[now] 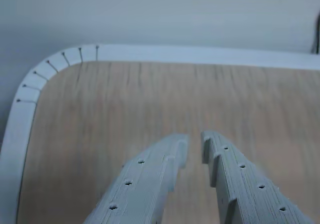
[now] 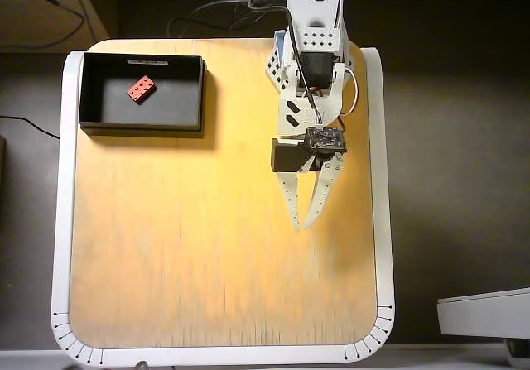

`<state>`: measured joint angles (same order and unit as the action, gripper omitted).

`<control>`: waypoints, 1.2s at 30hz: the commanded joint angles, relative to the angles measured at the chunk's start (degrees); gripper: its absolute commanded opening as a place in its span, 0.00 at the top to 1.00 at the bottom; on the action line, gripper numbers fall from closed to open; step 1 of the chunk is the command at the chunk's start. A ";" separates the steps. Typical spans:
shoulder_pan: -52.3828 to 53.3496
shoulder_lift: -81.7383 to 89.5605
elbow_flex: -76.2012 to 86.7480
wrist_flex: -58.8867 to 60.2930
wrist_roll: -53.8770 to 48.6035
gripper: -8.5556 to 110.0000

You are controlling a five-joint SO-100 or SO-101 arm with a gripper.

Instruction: Grasp a lego block and put it in the bin.

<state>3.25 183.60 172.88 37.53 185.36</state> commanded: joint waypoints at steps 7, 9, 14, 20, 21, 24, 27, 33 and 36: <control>-3.69 5.27 8.88 10.55 -2.90 0.93; -3.96 5.27 8.88 13.80 -3.87 0.93; -4.83 5.27 8.88 24.52 -4.57 0.93; -5.71 5.27 8.88 35.68 -6.68 0.93; -5.71 5.27 8.88 38.58 -7.38 0.93; -5.89 5.27 8.88 39.64 -13.54 0.93; -6.06 5.27 8.88 39.64 -16.00 0.93; -7.91 5.27 8.96 39.55 -16.61 0.93; -7.91 5.27 8.96 39.55 -16.79 0.93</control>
<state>-3.52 183.60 172.88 76.73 168.84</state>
